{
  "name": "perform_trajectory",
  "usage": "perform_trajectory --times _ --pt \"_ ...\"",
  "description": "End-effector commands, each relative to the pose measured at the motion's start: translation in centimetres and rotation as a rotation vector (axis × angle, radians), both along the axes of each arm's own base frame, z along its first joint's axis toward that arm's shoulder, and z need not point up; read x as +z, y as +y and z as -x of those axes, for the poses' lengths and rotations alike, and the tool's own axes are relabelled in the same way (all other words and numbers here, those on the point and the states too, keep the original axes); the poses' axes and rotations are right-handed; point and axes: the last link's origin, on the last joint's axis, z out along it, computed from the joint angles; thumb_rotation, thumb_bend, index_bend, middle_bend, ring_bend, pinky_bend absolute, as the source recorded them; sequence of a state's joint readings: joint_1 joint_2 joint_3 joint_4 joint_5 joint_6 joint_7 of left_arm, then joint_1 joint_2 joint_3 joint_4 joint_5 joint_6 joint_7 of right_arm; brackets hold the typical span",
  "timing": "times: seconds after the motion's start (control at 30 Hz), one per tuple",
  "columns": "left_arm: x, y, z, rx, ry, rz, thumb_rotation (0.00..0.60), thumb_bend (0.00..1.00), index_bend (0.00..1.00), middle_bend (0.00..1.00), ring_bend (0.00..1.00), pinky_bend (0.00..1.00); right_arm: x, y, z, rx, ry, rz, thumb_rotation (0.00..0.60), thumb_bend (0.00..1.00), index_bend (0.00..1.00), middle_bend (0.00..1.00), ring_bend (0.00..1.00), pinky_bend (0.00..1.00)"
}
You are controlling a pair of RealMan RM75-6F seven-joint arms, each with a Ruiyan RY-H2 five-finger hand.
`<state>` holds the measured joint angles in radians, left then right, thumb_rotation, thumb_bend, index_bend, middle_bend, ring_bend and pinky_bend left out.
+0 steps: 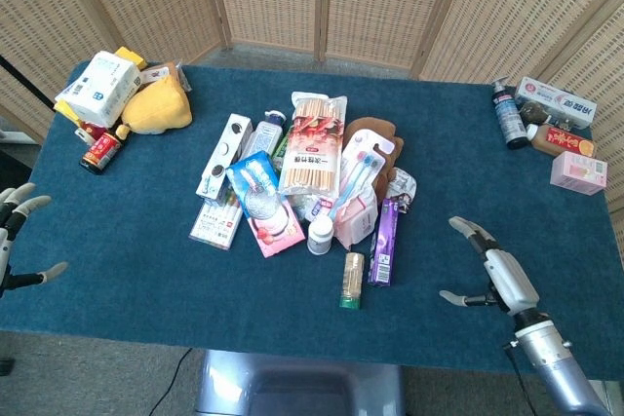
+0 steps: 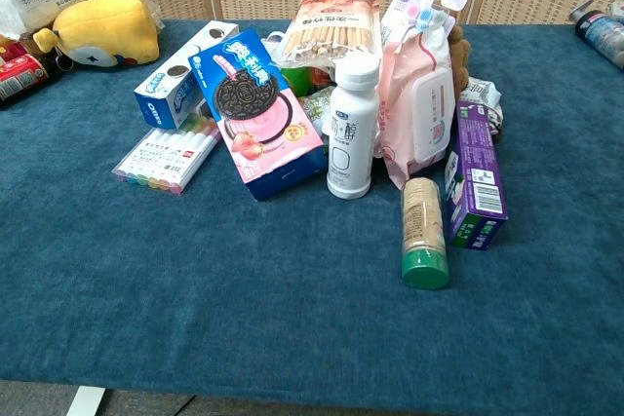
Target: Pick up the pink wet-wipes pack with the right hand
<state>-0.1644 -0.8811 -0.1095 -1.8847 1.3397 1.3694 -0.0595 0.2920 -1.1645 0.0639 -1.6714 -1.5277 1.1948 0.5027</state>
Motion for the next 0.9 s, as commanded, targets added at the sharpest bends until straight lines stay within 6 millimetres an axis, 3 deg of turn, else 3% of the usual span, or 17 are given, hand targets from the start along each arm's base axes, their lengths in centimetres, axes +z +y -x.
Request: perform_trajectory --times 0.03,0.23,0.67,0.9 --pt "-0.2 0.0 0.0 0.001 0.001 0.005 0.6 0.0 0.2 0.0 0.0 0.0 -0.8 -1.2 -0.5 -0.001 -0.03 -0.009 0.6 0.0 0.0 0.0 0.0 0.0" --pt "-0.5 0.1 -0.1 0.002 0.016 0.004 0.6 0.0 0.2 0.0 0.0 0.0 -2.2 -3.1 -1.9 0.013 -0.081 -0.019 0.6 0.0 0.0 0.0 0.0 0.0" --pt "0.0 -0.1 -0.1 0.0 0.0 -0.009 0.6 0.0 0.2 0.0 0.0 0.0 -6.8 -5.1 -4.8 0.036 -0.1 -0.068 0.6 0.0 0.0 0.0 0.0 0.0" --pt "0.5 -0.1 0.3 0.01 -0.003 -0.019 0.6 0.0 0.2 0.0 0.0 0.0 -7.6 -6.9 -6.0 0.055 -0.076 -0.028 0.6 0.0 0.0 0.0 0.0 0.0"
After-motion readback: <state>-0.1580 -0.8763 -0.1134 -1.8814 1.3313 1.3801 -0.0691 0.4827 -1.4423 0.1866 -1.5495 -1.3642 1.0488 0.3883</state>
